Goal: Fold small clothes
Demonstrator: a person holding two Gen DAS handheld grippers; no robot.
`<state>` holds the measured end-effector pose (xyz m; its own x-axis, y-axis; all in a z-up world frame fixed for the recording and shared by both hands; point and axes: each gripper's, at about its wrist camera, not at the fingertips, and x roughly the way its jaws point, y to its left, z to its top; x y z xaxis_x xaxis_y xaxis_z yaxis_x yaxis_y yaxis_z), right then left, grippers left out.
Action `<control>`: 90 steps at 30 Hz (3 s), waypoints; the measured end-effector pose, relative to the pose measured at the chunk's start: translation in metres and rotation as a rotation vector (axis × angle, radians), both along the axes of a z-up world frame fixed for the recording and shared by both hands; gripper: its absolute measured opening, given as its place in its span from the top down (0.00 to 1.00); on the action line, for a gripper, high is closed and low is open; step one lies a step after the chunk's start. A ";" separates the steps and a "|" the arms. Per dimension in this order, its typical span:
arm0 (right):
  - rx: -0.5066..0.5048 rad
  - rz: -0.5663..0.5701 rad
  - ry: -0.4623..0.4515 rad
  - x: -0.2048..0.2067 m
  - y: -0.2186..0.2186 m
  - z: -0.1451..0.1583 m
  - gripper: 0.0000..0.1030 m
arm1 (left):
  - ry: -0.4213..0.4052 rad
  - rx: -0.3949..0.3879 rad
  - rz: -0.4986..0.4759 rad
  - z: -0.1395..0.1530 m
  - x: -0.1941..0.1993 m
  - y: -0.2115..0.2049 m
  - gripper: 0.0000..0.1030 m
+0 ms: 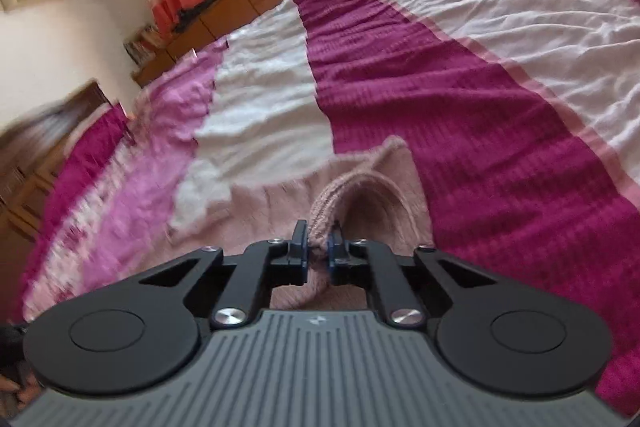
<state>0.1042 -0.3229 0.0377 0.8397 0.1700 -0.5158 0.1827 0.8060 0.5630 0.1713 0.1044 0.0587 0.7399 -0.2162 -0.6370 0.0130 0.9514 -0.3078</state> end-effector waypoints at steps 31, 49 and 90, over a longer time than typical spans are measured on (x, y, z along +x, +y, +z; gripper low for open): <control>-0.137 -0.080 0.020 0.055 -0.004 0.011 0.35 | 0.015 0.130 0.061 0.010 0.060 -0.005 0.57; -0.146 -0.015 0.024 -0.050 0.016 0.020 0.31 | 0.145 0.239 0.022 0.000 -0.005 -0.004 0.44; 0.166 -0.070 0.063 -0.110 0.004 -0.038 0.13 | 0.253 0.243 -0.013 -0.022 -0.108 -0.045 0.33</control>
<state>-0.0056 -0.3189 -0.0008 0.8192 0.1989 -0.5379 0.2748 0.6871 0.6726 0.0637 0.0595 0.0372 0.5502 -0.0441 -0.8338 -0.0221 0.9975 -0.0674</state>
